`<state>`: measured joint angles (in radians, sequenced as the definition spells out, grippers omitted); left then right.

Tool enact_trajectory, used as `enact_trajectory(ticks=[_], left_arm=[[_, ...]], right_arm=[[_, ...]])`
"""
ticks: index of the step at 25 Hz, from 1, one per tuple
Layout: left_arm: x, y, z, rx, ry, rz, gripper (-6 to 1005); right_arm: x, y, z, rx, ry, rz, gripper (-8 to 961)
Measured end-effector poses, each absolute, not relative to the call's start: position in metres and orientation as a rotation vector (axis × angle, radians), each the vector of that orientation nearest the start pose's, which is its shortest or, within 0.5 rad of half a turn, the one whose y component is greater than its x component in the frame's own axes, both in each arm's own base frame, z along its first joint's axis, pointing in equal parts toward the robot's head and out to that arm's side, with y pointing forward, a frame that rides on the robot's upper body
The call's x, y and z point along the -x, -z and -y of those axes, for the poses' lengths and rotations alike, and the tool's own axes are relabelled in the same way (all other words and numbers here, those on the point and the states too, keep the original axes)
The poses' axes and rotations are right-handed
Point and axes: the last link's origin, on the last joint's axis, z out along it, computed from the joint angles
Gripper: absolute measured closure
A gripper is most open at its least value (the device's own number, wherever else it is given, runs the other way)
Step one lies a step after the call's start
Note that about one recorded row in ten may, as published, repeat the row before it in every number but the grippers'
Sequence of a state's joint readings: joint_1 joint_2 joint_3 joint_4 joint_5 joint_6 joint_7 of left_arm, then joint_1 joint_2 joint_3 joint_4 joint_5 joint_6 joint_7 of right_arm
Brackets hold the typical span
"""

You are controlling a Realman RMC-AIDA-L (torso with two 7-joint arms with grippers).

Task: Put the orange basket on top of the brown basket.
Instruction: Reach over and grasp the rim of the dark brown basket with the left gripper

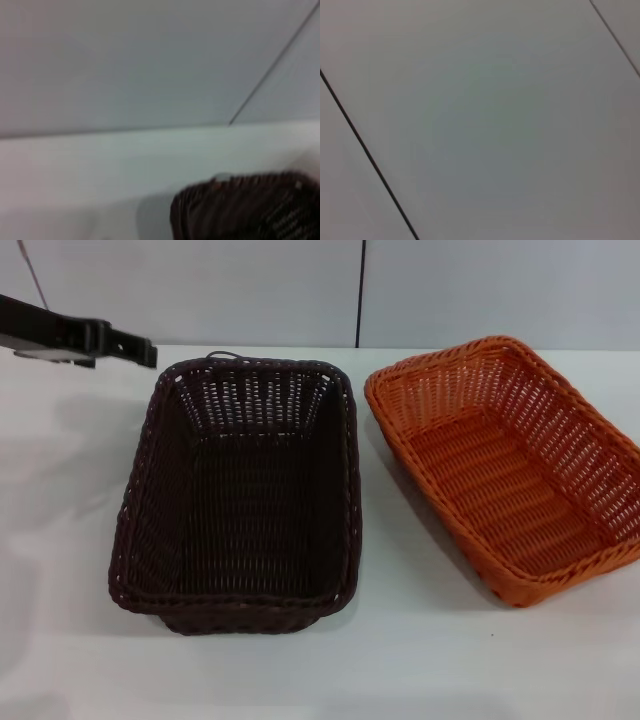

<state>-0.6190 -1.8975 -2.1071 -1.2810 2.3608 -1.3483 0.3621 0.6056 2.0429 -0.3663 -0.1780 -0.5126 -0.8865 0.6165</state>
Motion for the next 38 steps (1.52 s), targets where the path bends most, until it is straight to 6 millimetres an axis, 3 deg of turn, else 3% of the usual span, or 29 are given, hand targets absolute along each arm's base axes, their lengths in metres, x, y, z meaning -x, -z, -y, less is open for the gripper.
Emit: enact_trajectory(ticks=[1,2,9,10,12,17,30,38], left_arm=[[0.199,-0.123,-0.418,2.123,0.188,1.291,137],[0.184,-0.118,-0.412,2.118,0.023,1.288,137],[0.181,-0.115,-0.41,2.121,-0.029,1.296,137],[0.184,-0.104,-0.404,2.103,-0.123,1.329,137],[0.184,-0.104,-0.404,2.103,-0.123,1.329,137],[0.197,-0.078,-0.396,2.104,-0.148,1.41,137],[0.227,-0.042,-0.394,2.092,-0.232,1.505,137],[0.232,-0.039,-0.391,2.09,-0.233,1.493,219]], right_arm=[[-0.377,-0.104,-0.388,0.936,-0.938,-0.942,192],[-0.378,-0.104,-0.388,0.936,-0.936,-0.942,192],[-0.38,-0.106,-0.386,0.939,-0.922,-0.934,192],[-0.381,-0.106,-0.385,0.945,-0.901,-0.921,192],[-0.381,-0.106,-0.385,0.947,-0.894,-0.917,192],[-0.38,-0.105,-0.385,0.955,-0.886,-0.913,192],[-0.381,-0.096,-0.383,0.972,-0.878,-0.934,193],[-0.384,-0.094,-0.38,0.97,-0.869,-0.942,193]])
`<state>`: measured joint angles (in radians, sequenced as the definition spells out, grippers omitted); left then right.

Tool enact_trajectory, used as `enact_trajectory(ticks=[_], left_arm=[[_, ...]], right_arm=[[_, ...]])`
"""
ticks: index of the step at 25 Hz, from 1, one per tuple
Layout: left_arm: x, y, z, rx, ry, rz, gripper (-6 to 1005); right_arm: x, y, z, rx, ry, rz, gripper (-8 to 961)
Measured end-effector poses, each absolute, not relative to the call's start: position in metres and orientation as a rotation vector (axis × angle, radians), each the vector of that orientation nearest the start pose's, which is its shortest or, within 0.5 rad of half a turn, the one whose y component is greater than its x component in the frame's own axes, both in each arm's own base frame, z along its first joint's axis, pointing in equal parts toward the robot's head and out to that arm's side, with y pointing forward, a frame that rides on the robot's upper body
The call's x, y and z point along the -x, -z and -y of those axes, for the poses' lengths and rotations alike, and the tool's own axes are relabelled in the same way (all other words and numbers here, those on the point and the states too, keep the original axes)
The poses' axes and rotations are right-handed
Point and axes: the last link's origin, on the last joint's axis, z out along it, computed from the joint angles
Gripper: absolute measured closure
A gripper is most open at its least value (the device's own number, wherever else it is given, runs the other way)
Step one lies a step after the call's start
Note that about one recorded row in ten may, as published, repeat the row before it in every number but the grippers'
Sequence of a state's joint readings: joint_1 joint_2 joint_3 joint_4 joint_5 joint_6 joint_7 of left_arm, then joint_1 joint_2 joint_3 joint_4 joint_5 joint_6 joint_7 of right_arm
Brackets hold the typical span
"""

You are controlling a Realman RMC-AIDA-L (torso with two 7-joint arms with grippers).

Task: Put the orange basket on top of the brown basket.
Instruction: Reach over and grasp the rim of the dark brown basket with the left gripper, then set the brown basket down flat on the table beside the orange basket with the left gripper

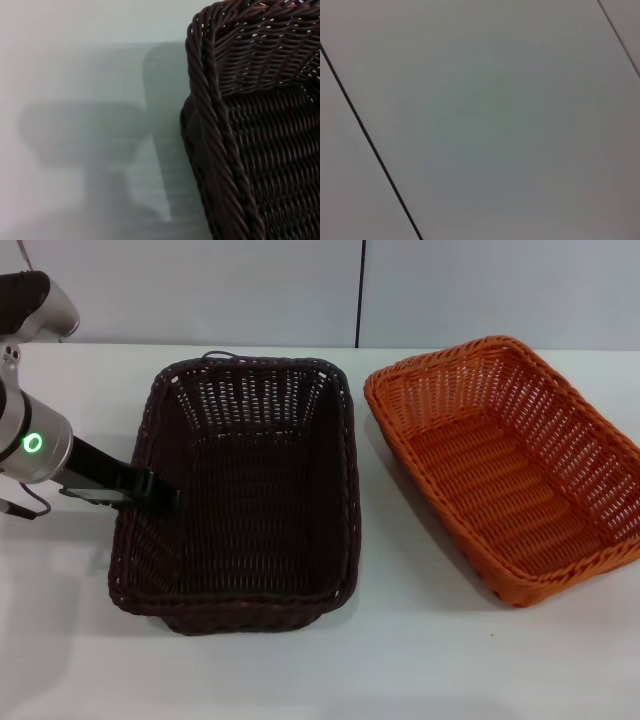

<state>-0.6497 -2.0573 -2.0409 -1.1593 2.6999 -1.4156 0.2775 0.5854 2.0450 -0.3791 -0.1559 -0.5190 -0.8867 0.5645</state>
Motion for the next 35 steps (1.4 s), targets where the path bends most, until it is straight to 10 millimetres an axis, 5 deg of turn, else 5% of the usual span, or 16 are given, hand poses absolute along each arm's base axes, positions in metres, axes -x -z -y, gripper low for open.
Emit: enact_trajectory(ticks=[4,16,20,35], left_arm=[[0.232,-0.039,-0.388,2.096,-0.219,1.486,372],[0.221,-0.048,-0.387,2.117,-0.196,1.438,610],[0.217,-0.052,-0.387,2.121,-0.188,1.419,801],[0.194,-0.084,-0.384,2.162,-0.144,1.261,822]], right_arm=[[-0.385,-0.093,-0.379,0.971,-0.867,-0.947,193],[-0.387,-0.089,-0.378,0.972,-0.856,-0.968,193],[-0.387,-0.089,-0.378,0.971,-0.855,-0.967,193],[-0.383,-0.088,-0.385,0.997,-0.818,-0.954,193]])
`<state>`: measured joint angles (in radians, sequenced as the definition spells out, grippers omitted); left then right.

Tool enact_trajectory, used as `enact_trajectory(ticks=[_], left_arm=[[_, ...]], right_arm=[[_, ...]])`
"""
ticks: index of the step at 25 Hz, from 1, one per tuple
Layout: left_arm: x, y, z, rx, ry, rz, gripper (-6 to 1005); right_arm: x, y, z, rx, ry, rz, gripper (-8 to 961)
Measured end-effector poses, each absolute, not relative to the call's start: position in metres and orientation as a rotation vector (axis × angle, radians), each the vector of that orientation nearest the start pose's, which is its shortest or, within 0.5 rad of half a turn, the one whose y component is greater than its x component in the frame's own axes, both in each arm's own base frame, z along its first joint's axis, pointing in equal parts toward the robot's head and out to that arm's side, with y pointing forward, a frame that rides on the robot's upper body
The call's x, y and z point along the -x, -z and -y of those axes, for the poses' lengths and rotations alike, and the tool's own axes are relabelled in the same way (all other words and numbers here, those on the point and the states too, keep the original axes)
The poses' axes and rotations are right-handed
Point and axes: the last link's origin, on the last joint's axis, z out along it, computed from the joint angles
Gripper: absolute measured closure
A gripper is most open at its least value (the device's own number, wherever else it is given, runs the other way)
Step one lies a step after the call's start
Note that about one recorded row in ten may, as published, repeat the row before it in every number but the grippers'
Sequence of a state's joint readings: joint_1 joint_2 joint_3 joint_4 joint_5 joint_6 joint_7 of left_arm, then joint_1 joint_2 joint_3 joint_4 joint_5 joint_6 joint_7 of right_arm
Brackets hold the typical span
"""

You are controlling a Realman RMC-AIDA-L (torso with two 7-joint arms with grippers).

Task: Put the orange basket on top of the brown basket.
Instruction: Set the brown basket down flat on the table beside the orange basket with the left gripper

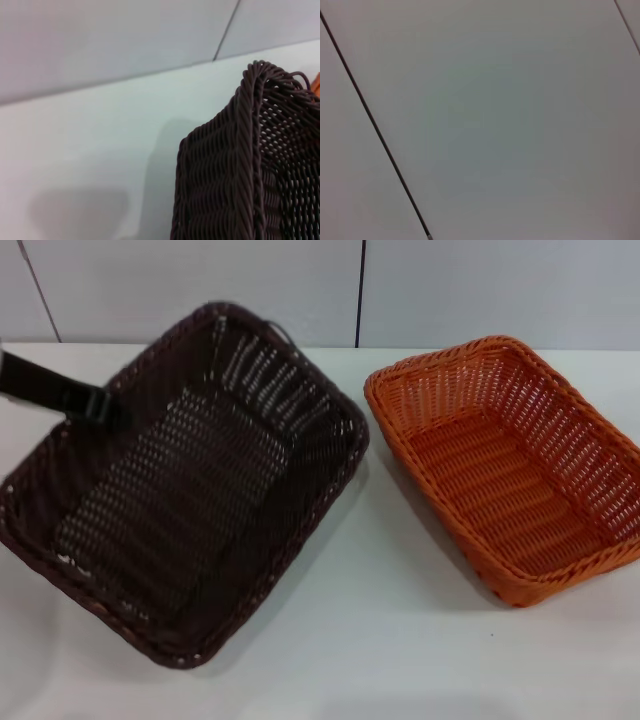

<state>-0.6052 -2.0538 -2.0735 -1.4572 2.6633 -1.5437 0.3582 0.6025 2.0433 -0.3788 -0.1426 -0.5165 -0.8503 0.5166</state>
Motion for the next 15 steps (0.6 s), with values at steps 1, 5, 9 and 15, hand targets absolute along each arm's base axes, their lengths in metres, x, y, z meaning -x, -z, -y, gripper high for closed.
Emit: enact_trajectory(ticks=[1,5,9,15], left_arm=[[0.18,-0.11,-0.376,2.205,-0.107,1.179,823],[0.164,-0.124,-0.37,2.351,-0.137,1.049,828],[0.162,-0.122,-0.371,2.419,-0.189,1.025,828],[0.157,-0.094,-0.38,2.56,-0.306,1.008,827]], right_arm=[[-0.383,-0.088,-0.385,0.996,-0.818,-0.955,193],[-0.384,-0.088,-0.384,0.992,-0.819,-0.957,193],[-0.384,-0.087,-0.383,0.99,-0.818,-0.959,193],[-0.385,-0.086,-0.382,0.989,-0.815,-0.963,193]])
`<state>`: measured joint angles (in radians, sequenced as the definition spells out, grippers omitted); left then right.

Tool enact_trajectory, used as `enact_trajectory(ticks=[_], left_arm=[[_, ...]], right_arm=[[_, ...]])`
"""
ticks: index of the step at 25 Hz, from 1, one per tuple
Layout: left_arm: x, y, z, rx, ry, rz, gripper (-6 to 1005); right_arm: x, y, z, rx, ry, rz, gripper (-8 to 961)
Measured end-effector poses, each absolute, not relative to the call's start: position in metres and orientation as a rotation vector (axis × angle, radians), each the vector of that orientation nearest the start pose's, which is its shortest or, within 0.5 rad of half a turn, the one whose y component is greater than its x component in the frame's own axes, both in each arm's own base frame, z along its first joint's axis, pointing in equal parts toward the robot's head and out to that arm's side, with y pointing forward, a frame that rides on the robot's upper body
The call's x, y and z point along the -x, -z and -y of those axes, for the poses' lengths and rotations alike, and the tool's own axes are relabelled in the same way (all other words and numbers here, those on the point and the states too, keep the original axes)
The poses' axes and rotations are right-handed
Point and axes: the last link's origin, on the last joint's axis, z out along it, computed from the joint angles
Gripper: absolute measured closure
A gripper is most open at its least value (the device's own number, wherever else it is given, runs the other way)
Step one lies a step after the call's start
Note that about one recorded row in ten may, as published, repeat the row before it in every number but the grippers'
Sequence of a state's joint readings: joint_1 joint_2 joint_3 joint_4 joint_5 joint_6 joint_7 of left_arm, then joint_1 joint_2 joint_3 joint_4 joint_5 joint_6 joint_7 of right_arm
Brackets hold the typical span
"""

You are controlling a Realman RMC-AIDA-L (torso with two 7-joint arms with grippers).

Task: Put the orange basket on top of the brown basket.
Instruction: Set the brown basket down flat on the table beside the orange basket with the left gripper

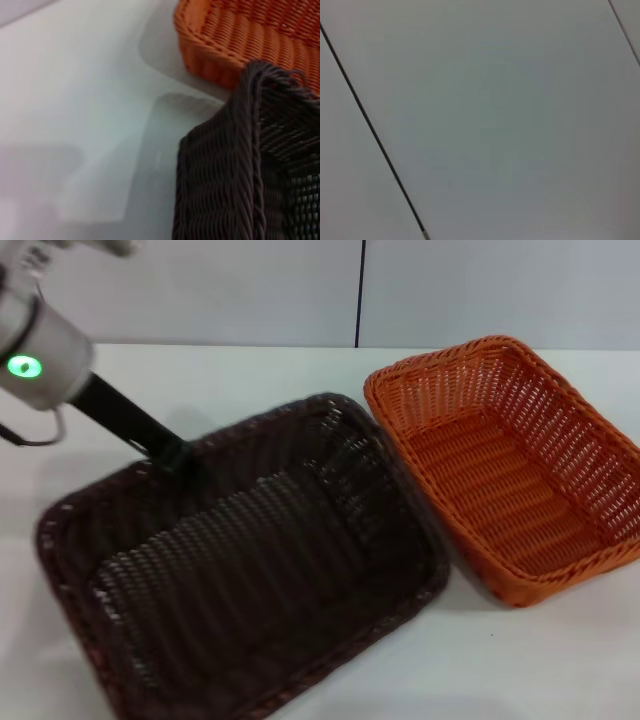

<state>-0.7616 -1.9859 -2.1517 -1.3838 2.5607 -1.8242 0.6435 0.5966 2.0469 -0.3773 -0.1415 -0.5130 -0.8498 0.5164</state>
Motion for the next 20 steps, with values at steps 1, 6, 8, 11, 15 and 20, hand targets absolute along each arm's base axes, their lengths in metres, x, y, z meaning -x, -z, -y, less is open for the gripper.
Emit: enact_trajectory(ticks=[1,6,8,11,15,20], left_arm=[[0.153,-0.066,-0.394,2.626,-0.367,1.014,827],[0.144,-0.036,-0.407,2.669,-0.377,1.038,827],[0.13,-0.006,-0.418,2.686,-0.339,1.085,827],[0.121,0.004,-0.42,2.698,-0.308,1.089,821],[0.116,0.008,-0.422,2.694,-0.264,1.104,813],[0.119,0.006,-0.422,2.669,-0.24,1.14,804]], right_arm=[[-0.385,-0.085,-0.382,0.991,-0.815,-0.964,193],[-0.386,-0.082,-0.38,0.996,-0.811,-0.973,193],[-0.387,-0.08,-0.379,0.996,-0.807,-0.978,194],[-0.389,-0.079,-0.376,0.994,-0.803,-0.983,194],[-0.39,-0.078,-0.375,0.993,-0.799,-0.987,194],[-0.394,-0.078,-0.37,0.986,-0.792,-0.993,194]])
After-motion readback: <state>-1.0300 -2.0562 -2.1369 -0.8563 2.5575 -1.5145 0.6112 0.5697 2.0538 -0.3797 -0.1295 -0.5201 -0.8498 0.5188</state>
